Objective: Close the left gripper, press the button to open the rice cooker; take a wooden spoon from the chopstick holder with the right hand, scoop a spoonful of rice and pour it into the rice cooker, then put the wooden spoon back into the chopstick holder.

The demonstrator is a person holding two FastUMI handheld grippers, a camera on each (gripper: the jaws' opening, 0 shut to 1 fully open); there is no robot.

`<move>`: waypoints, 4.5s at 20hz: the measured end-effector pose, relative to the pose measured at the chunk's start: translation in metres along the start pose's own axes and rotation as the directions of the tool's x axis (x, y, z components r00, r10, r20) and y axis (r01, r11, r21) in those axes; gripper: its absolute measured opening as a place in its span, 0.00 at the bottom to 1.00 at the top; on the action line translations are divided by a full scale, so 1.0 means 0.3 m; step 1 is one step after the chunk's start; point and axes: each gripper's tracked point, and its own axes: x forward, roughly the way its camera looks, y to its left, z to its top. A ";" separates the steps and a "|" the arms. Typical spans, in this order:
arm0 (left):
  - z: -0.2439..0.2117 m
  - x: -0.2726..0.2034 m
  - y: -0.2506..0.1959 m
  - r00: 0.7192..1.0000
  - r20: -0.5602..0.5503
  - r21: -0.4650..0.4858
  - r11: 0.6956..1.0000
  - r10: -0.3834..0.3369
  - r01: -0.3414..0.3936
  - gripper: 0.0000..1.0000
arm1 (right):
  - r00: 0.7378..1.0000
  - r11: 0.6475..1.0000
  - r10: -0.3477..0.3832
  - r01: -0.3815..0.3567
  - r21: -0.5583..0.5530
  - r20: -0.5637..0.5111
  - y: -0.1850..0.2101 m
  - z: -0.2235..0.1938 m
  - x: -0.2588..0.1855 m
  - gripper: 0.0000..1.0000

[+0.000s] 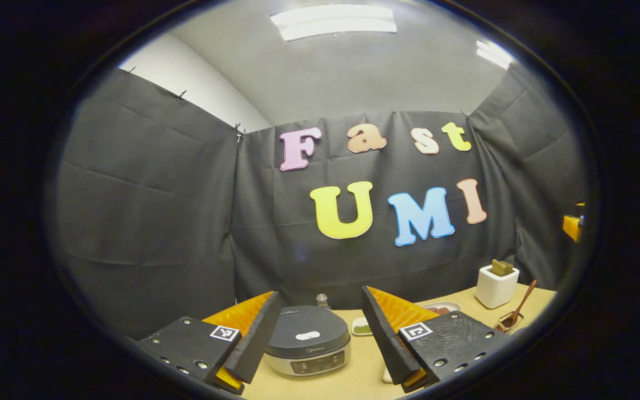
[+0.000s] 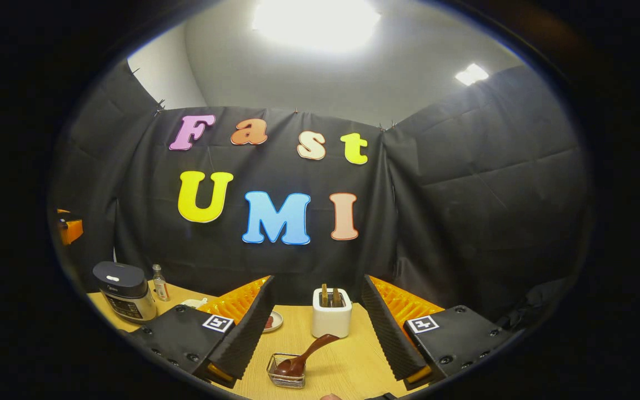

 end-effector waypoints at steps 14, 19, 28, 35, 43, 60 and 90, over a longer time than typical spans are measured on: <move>0.016 0.021 -0.050 1.000 -0.009 -0.023 0.999 0.023 -0.023 0.82 | 1.000 1.000 0.023 -0.023 0.021 -0.012 -0.066 -0.047 0.028 0.98; 0.022 0.023 -0.079 0.998 -0.026 -0.025 0.998 0.057 -0.057 0.47 | 0.998 0.997 0.064 -0.064 0.034 -0.004 -0.092 -0.064 0.042 0.98; -0.032 0.139 -0.019 0.993 -0.069 -0.010 0.996 0.091 -0.092 0.02 | 0.994 0.994 0.106 -0.106 0.017 -0.004 -0.049 -0.084 0.085 0.97; -0.243 0.366 0.075 0.984 -0.178 -0.062 0.998 0.015 -0.027 0.00 | 0.999 0.999 0.039 -0.038 0.016 -0.025 0.040 -0.084 0.112 0.98; -0.596 0.545 0.113 0.943 -0.330 -0.101 0.995 -0.046 0.013 0.00 | 0.997 1.000 -0.013 0.012 -0.016 -0.073 0.135 -0.099 0.137 0.97; -0.848 0.525 0.091 0.909 -0.414 -0.109 0.994 -0.050 0.005 0.03 | 0.994 0.998 -0.024 0.018 -0.052 -0.111 0.208 -0.112 0.140 0.98; -0.021 0.194 0.268 0.995 -0.022 -0.009 0.995 0.096 -0.096 0.80 | 0.819 0.918 0.084 0.158 0.364 -0.568 0.044 -0.695 0.301 0.98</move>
